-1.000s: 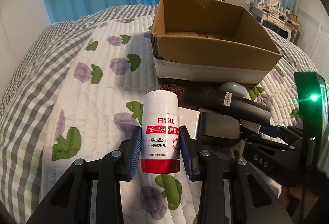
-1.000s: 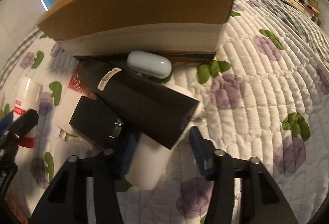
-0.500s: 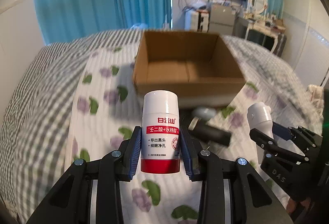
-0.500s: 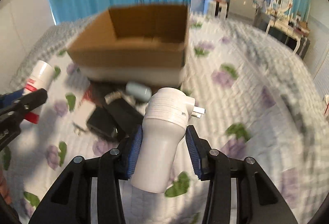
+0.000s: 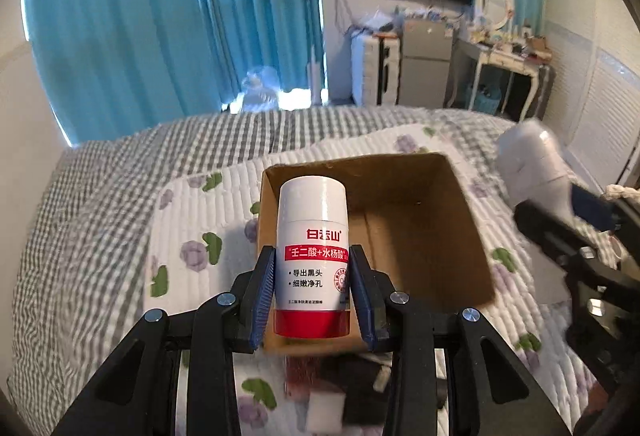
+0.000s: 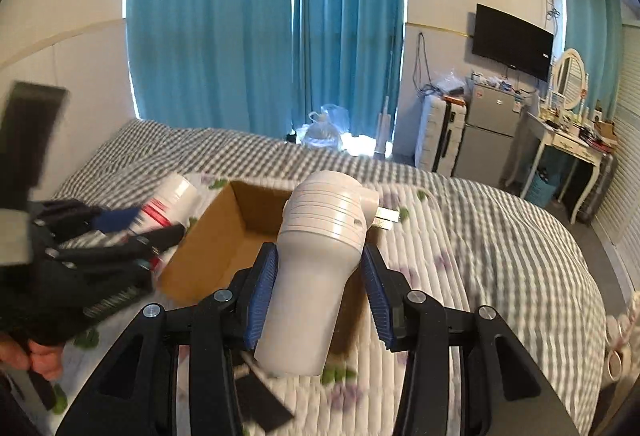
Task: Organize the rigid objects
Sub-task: 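Lower the bottle and nozzle into the box and open both grippers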
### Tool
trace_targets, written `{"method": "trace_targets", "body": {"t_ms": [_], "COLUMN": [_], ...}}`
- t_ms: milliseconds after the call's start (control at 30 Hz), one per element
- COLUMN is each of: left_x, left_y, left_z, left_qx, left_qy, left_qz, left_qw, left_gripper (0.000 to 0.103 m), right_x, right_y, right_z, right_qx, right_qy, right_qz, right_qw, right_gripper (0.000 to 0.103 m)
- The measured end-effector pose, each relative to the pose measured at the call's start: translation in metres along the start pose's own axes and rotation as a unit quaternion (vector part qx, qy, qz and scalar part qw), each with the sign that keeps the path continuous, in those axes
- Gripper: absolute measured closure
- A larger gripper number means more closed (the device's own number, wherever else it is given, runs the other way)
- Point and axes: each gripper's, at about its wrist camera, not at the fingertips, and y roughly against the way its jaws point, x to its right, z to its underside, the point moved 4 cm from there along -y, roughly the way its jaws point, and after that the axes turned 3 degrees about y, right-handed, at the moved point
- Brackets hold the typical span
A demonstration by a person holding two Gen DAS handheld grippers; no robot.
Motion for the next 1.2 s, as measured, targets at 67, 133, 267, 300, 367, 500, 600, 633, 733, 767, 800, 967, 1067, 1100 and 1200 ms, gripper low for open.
{"method": "trace_targets", "body": {"t_ms": [67,133,267,300,367,500,600,633,733,767,800,967,1067,1100,1200], "left_x": [0.002,0.006,0.011,0.012,0.016,0.019,0.016,0.014,0.0,-0.004,-0.009,-0.028,-0.033,-0.034,-0.034], "left_y": [-0.023,-0.047,-0.082,-0.085,-0.091,-0.081,-0.063,-0.061,-0.05,-0.046,-0.043,-0.038,-0.035,-0.034,-0.024], "left_z": [-0.001,0.003,0.015,0.019,0.024,0.023,0.016,0.014,0.008,0.007,0.006,0.005,0.007,0.007,0.006], "left_qx": [-0.012,-0.028,-0.048,-0.05,-0.053,-0.024,-0.004,-0.002,0.014,0.019,0.024,0.037,0.044,0.046,0.049], "left_qy": [-0.005,-0.008,-0.019,-0.02,-0.024,-0.028,-0.025,-0.021,-0.001,0.003,0.008,0.026,0.027,0.028,0.03], "left_qz": [-0.009,-0.012,-0.024,-0.024,-0.019,-0.03,-0.029,-0.028,-0.041,-0.046,-0.05,-0.049,-0.051,-0.051,-0.05], "left_qw": [0.9999,0.9995,0.9984,0.9983,0.9981,0.9988,0.9993,0.9994,0.999,0.9988,0.9984,0.9978,0.9974,0.9972,0.9971], "left_gripper": [0.067,0.067,0.067,0.067,0.066,0.034,0.029,0.029,0.029,0.029,0.029,0.029,0.029,0.029,0.029], "right_x": [0.0,0.002,0.01,0.012,0.017,0.024,0.026,0.025,0.023,0.022,0.021,0.016,0.005,0.003,0.001], "right_y": [-0.02,-0.04,-0.068,-0.075,-0.083,-0.088,-0.083,-0.082,-0.082,-0.083,-0.088,-0.12,-0.124,-0.122,-0.11], "right_z": [-0.006,-0.006,0.008,0.012,0.018,0.023,0.02,0.018,0.012,0.011,0.009,0.015,0.021,0.022,0.019], "right_qx": [-0.001,-0.008,-0.025,-0.032,-0.041,-0.047,-0.041,-0.04,-0.04,-0.041,-0.045,-0.073,-0.073,-0.07,-0.059], "right_qy": [0.001,-0.005,-0.014,-0.015,-0.019,-0.022,-0.022,-0.023,-0.02,-0.018,-0.016,-0.017,-0.029,-0.032,-0.034], "right_qz": [-0.001,-0.007,-0.013,-0.013,-0.015,-0.014,-0.01,-0.009,-0.006,-0.006,-0.006,-0.001,-0.014,-0.017,-0.002], "right_qw": [1.0,1.0,1.0,0.999,0.999,0.999,0.999,0.999,0.999,0.999,0.999,0.997,0.997,0.997,0.998], "right_gripper": [0.06,0.06,0.06,0.06,0.06,0.06,0.06,0.06,0.06,0.06,0.06,0.06,0.059,0.059,0.031]}}
